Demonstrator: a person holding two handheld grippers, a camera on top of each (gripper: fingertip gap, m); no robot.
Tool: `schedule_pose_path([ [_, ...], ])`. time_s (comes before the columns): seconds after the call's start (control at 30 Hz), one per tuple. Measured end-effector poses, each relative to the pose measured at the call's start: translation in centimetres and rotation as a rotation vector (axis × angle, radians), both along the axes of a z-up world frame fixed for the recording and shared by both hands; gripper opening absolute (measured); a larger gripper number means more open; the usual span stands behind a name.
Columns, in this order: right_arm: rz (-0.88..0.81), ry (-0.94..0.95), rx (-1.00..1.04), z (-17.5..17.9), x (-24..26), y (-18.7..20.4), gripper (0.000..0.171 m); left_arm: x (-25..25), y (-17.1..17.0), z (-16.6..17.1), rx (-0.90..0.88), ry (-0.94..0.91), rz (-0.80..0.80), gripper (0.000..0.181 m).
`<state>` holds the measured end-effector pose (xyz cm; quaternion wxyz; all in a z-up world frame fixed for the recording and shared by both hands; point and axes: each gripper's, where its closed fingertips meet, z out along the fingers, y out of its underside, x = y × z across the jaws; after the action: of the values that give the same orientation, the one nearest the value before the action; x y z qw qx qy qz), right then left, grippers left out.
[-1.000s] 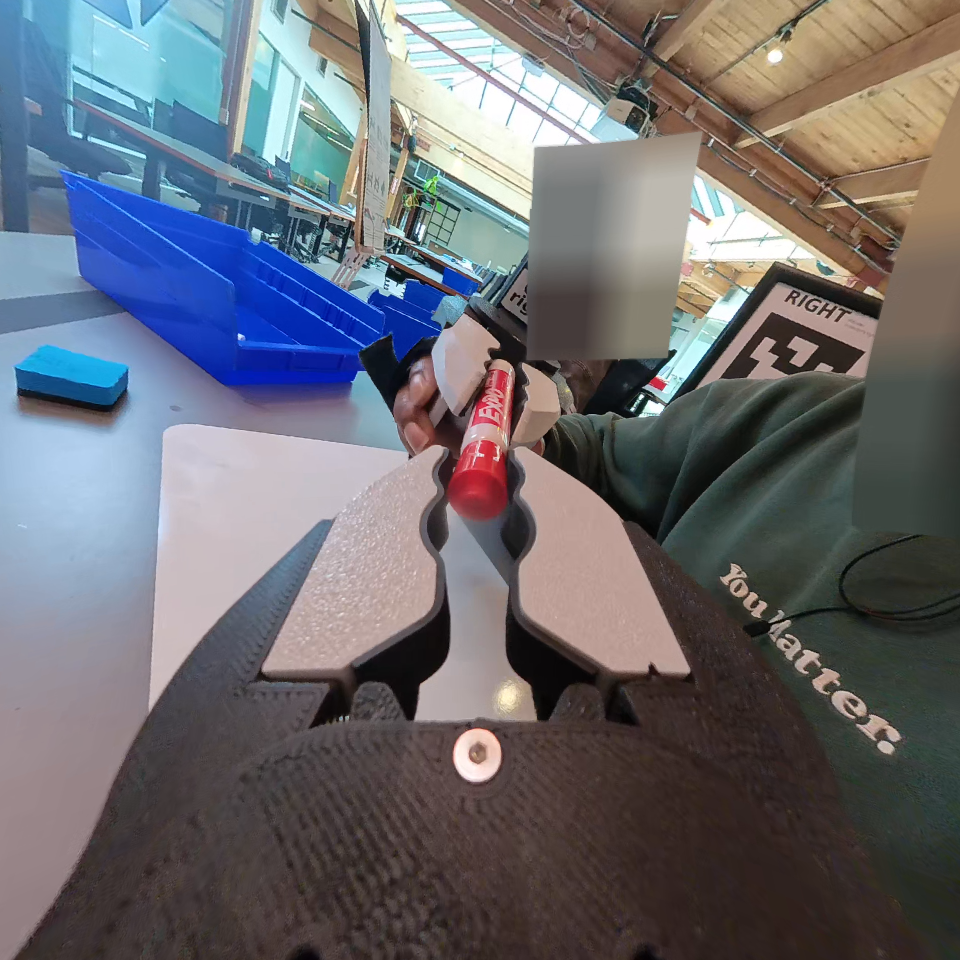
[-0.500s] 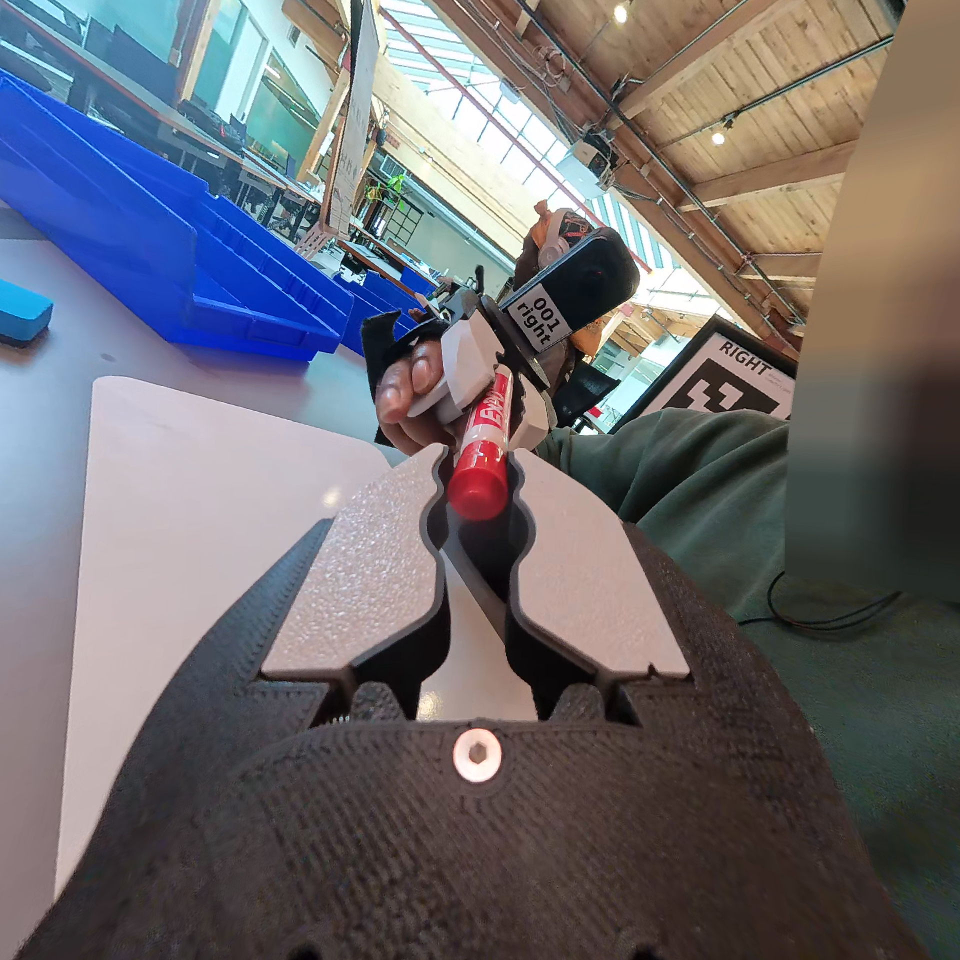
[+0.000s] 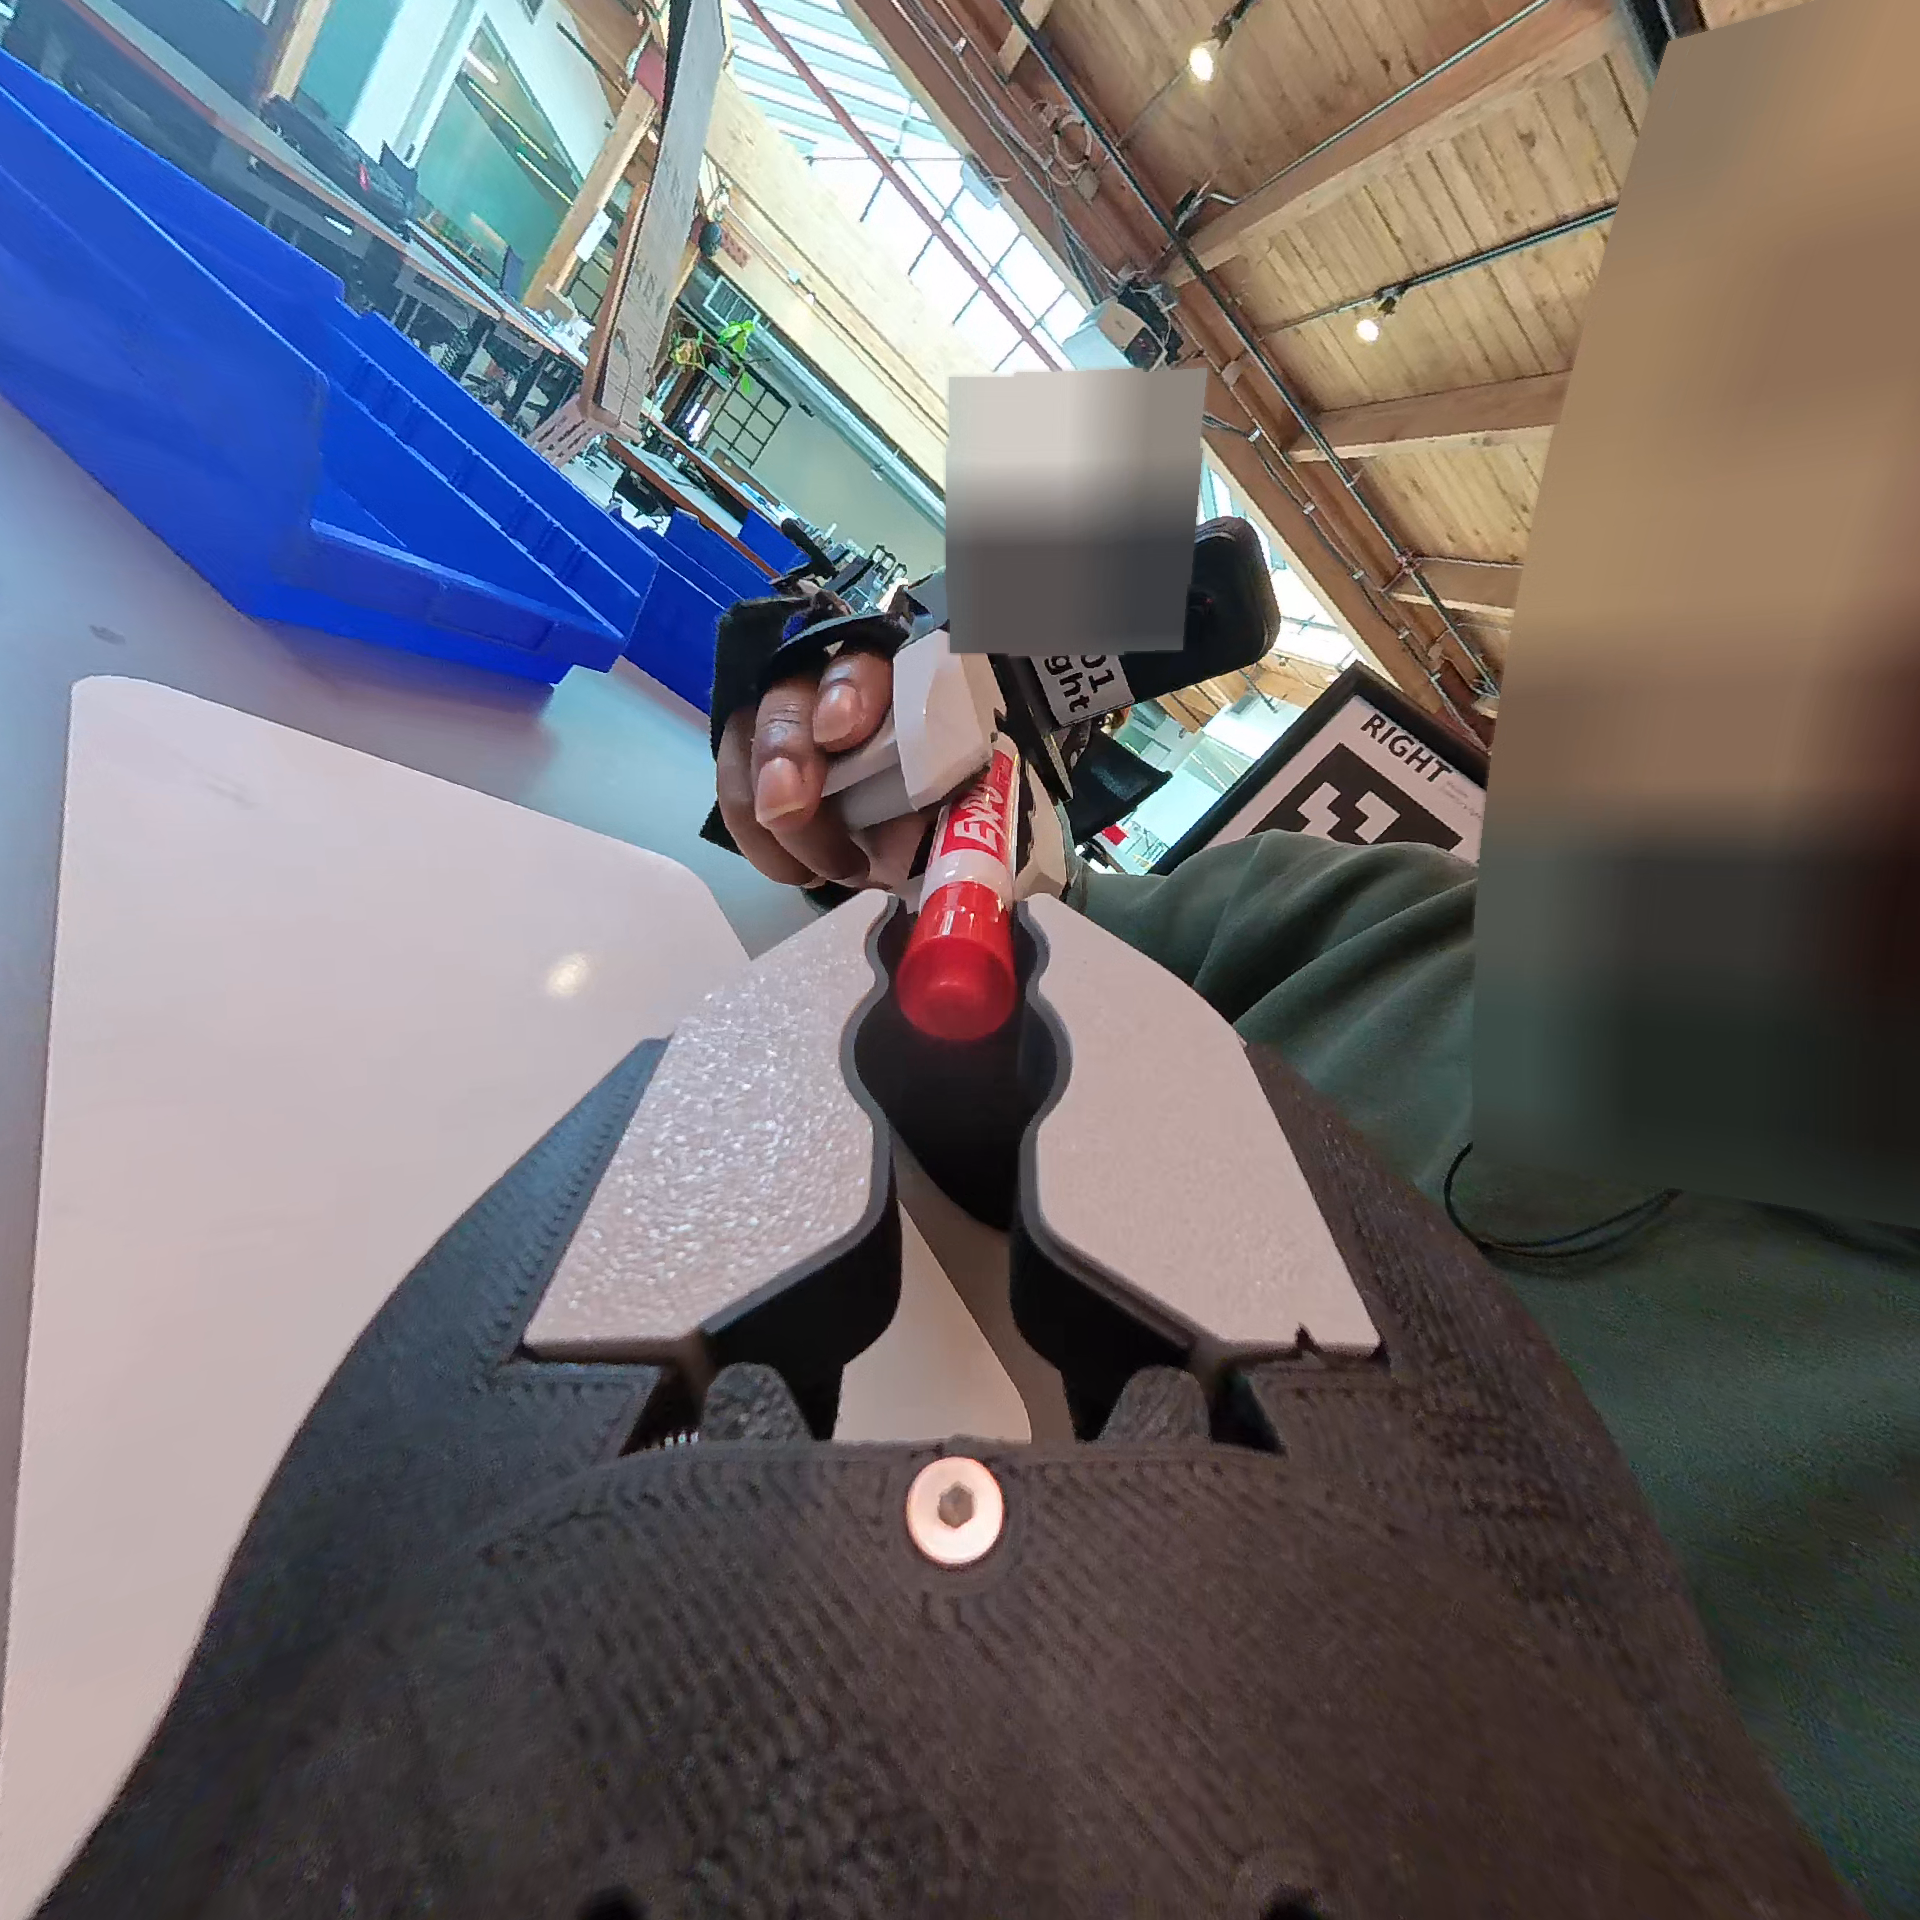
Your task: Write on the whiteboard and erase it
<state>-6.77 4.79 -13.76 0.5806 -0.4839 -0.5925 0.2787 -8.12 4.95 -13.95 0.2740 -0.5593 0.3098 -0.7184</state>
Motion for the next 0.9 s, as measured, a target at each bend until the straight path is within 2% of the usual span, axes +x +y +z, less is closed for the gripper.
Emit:
schedule_pose_path([
  [0.27, 0.005, 0.016, -0.007, -0.04, 0.04, -0.14, 0.020, 0.05, -0.05, -0.12, -0.003, 0.011, 0.002, 0.020],
  [0.7, 0.041, 0.082, -0.117, 0.15, -0.05, -0.25, 0.020, -0.03, -0.29, 0.24, 0.162, 0.037, 0.053, 0.020],
  [0.9, 0.029, 0.075, -0.103, 0.20, -0.19, -0.23, 0.020, -0.22, -0.29, 0.30, 0.169, 0.044, 0.034, 0.020],
])
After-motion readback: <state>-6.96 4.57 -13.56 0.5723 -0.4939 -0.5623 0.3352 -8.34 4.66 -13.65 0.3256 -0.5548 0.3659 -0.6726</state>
